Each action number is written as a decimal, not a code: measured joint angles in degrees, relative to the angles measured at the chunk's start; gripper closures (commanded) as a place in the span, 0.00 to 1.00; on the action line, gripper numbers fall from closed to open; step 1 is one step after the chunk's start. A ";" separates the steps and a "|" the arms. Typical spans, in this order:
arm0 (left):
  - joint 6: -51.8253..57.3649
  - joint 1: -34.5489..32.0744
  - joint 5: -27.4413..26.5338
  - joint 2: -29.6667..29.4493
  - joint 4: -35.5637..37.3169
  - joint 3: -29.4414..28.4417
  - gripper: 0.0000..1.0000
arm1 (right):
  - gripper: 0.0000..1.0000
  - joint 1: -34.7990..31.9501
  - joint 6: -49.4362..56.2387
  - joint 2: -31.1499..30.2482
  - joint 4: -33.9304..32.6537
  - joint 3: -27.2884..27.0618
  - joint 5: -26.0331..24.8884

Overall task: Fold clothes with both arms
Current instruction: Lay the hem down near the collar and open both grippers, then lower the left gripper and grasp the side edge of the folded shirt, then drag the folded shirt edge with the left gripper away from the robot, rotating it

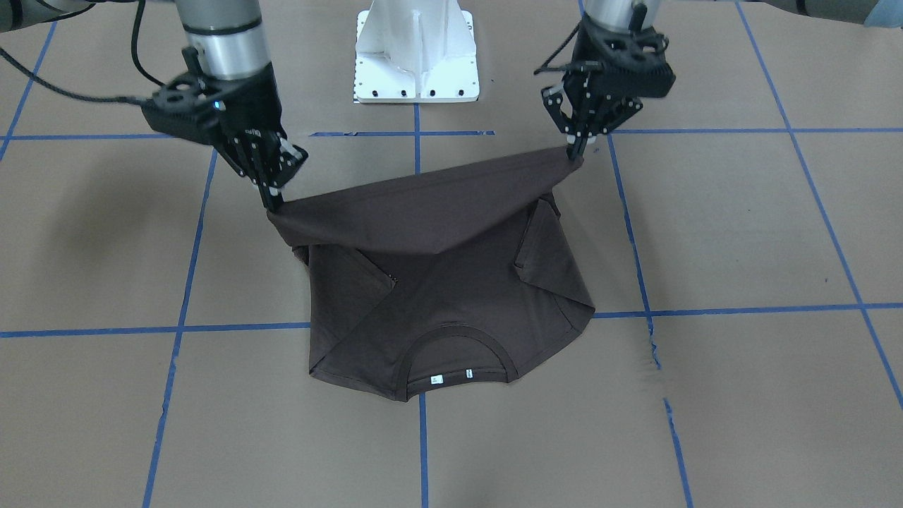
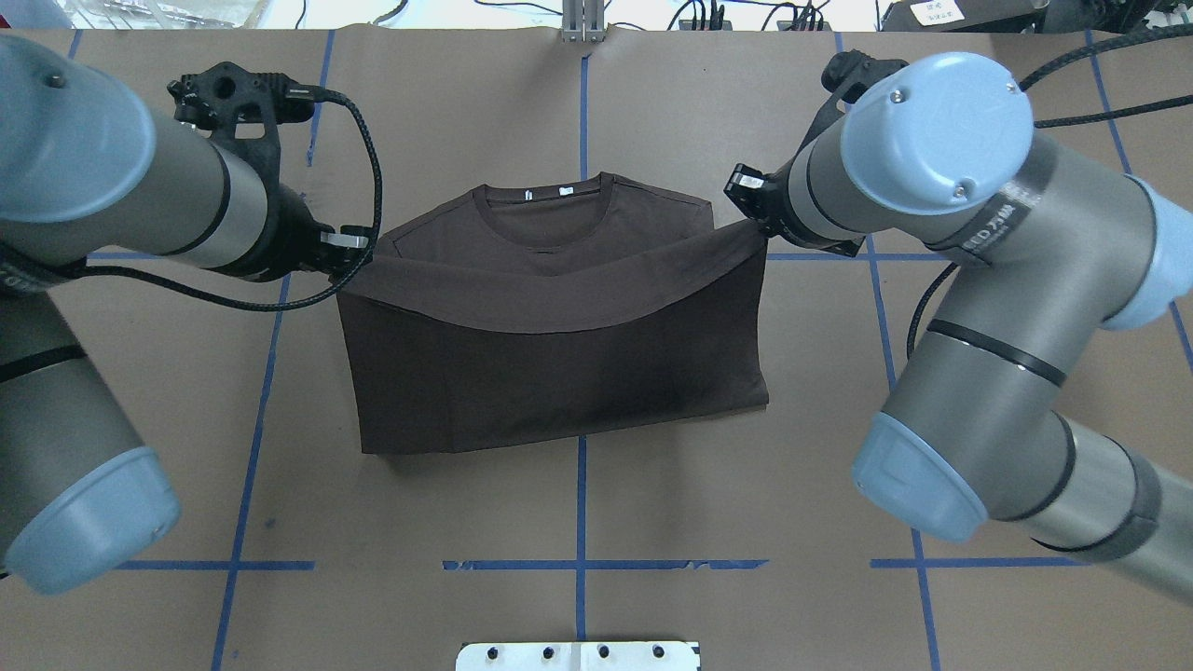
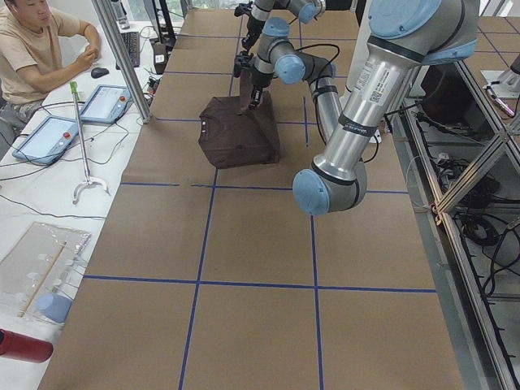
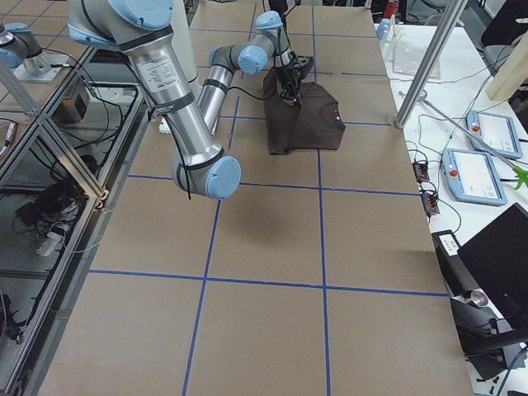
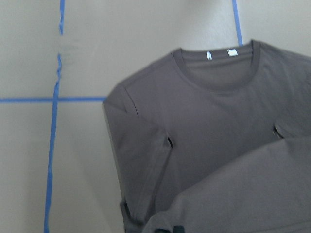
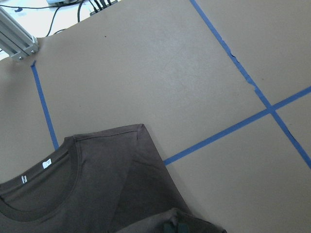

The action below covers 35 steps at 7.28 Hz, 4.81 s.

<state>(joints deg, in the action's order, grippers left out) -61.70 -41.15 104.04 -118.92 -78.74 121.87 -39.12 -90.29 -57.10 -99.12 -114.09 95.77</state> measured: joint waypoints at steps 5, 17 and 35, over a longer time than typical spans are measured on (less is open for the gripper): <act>3.62 -3.59 -0.63 -1.90 -24.96 -27.61 1.00 | 1.00 -2.80 2.25 7.49 20.38 28.79 -0.36; -17.83 14.43 -7.93 17.53 -38.03 -15.94 0.53 | 0.00 -3.48 16.02 2.49 24.50 24.45 2.82; 10.90 -11.53 -12.18 -16.03 -57.98 -72.74 0.00 | 0.00 -2.19 13.72 2.39 24.44 21.85 2.53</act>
<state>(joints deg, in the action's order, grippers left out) -50.80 -52.68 91.87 -134.95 -136.72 49.13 -41.31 -76.57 -54.71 -74.68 -92.24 98.30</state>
